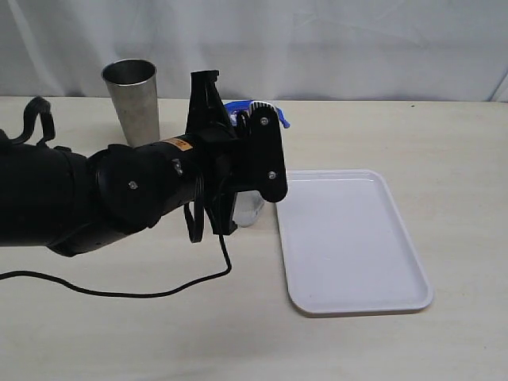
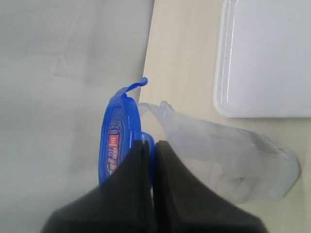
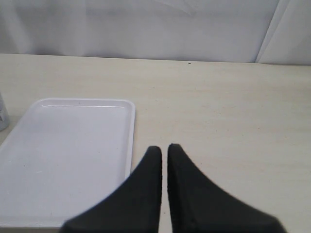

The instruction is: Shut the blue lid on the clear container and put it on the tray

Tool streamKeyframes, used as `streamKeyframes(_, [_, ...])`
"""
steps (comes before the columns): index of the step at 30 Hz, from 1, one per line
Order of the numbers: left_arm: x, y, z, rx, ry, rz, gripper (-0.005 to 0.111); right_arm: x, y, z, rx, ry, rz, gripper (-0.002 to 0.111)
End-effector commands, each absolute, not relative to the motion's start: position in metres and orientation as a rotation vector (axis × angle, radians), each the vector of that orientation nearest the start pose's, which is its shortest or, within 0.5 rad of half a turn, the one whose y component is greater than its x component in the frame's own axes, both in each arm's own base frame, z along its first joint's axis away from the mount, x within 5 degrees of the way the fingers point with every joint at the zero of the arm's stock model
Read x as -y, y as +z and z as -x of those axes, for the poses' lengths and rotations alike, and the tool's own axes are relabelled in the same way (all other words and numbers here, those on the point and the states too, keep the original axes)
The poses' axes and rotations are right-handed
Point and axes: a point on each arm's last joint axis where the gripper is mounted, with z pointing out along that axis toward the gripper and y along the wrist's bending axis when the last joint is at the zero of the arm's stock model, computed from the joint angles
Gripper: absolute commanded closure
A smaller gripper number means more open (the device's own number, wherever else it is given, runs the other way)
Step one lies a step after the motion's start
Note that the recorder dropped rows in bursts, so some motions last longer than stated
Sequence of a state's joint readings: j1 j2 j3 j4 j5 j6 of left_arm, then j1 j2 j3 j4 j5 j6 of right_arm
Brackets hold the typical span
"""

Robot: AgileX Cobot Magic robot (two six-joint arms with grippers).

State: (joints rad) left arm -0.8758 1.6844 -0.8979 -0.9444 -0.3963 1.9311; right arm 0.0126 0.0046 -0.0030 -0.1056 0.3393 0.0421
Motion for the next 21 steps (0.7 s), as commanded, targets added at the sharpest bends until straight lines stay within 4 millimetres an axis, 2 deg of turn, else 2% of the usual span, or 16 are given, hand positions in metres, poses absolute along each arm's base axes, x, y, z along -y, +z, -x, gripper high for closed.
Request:
streamKeyframes(1, [0.2547, 0.217, -0.2457, -1.345, 0.405, -1.526, 0.107, 0.0024, 0.1825, -0.0535, -1.824, -0.057, 0.034, 0.104])
streamKeyframes(8, [0.2557, 0.2135, -0.2431, -1.347, 0.38, -1.578, 0.107, 0.0024, 0.1825, -0.0535, -1.824, -0.057, 0.034, 0.104])
streamKeyframes(21, [0.254, 0.2145, -0.2447, -1.343, 0.418, -1.571, 0.107, 0.0024, 0.1825, -0.0535, -1.824, -0.057, 0.034, 0.104])
